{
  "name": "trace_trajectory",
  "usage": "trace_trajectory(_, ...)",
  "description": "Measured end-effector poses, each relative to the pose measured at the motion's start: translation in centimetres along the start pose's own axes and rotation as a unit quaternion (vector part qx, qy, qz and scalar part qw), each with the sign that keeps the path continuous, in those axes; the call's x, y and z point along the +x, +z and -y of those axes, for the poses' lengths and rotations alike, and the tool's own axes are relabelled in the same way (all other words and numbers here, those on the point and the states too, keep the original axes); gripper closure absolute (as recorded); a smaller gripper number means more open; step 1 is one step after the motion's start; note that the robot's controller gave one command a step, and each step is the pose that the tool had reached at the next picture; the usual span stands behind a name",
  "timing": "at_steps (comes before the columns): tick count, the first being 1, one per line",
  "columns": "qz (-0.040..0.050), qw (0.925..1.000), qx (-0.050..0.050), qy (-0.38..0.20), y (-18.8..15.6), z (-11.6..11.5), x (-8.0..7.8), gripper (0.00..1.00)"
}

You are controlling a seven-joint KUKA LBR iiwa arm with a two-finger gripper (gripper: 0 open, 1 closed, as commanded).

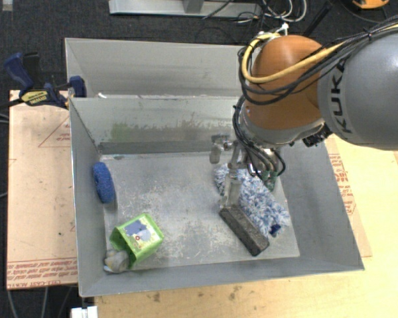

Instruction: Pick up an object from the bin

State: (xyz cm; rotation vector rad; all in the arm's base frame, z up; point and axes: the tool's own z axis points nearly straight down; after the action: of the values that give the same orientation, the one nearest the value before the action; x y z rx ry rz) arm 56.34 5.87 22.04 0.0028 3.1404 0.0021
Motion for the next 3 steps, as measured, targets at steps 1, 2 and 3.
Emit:
trace_trajectory(1,0.0,1.0,0.0,0.0,0.0,0.0,0.0,0.0)
trace_trajectory(2,0.0009,0.9993,0.0,-0.037,1.9,3.3,-0.6,0.0)
trace_trajectory(3,0.0009,0.9998,0.001,-0.022,5.8,4.3,-1.3,0.0)
